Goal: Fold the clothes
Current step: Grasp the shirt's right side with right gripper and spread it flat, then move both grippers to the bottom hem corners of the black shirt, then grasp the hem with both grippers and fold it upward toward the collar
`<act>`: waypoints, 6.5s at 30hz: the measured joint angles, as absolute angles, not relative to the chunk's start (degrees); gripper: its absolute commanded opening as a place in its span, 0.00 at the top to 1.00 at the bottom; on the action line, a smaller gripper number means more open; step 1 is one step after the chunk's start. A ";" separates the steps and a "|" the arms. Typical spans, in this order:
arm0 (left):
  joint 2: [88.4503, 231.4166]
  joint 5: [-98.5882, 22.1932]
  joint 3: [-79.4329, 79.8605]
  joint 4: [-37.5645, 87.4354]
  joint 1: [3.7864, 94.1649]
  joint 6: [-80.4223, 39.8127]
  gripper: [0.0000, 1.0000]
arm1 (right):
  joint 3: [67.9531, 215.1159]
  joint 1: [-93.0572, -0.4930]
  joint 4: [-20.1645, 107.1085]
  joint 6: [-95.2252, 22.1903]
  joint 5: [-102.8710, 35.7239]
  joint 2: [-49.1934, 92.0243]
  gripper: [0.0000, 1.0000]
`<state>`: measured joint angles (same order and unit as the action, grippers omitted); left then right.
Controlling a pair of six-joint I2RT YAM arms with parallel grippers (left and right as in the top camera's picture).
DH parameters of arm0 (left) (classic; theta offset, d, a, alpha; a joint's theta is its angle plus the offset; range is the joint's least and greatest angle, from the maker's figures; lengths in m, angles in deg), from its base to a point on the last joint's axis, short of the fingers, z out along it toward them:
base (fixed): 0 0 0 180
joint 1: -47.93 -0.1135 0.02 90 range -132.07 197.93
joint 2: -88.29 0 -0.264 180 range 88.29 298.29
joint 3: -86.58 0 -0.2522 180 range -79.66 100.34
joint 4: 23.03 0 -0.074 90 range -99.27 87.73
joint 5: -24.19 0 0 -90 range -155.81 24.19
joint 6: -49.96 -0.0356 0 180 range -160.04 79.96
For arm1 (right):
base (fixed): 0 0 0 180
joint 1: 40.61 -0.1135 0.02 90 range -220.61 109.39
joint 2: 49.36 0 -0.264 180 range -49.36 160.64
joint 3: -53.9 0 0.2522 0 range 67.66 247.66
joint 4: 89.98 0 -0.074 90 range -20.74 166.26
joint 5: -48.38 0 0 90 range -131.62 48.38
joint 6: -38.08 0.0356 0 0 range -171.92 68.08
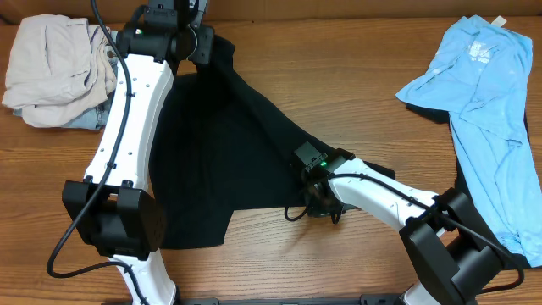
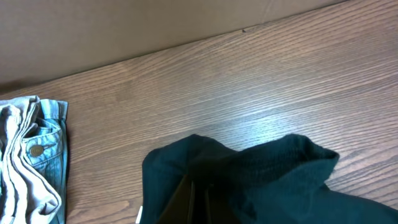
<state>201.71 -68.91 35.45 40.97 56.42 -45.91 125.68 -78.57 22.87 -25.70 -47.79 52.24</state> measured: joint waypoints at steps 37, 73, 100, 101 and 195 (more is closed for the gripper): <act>206.59 -69.08 35.58 14.06 56.42 -45.91 0.96 | 141.48 -43.99 75.39 -36.47 -50.44 58.06 0.95; 182.61 -79.05 46.94 59.92 57.49 -35.94 0.00 | 144.58 -43.97 35.64 -35.21 -41.08 12.22 0.00; 170.15 -67.99 -26.80 52.55 57.49 4.08 0.10 | 124.17 -43.97 13.80 -14.29 -44.01 17.34 0.00; 170.15 -67.35 -29.25 51.87 57.49 5.78 0.11 | 123.23 -43.97 14.54 -14.05 -44.03 18.06 0.00; 194.04 -71.49 -2.50 14.63 55.06 -16.58 0.90 | 117.90 -41.76 53.91 -18.31 -43.55 44.51 0.96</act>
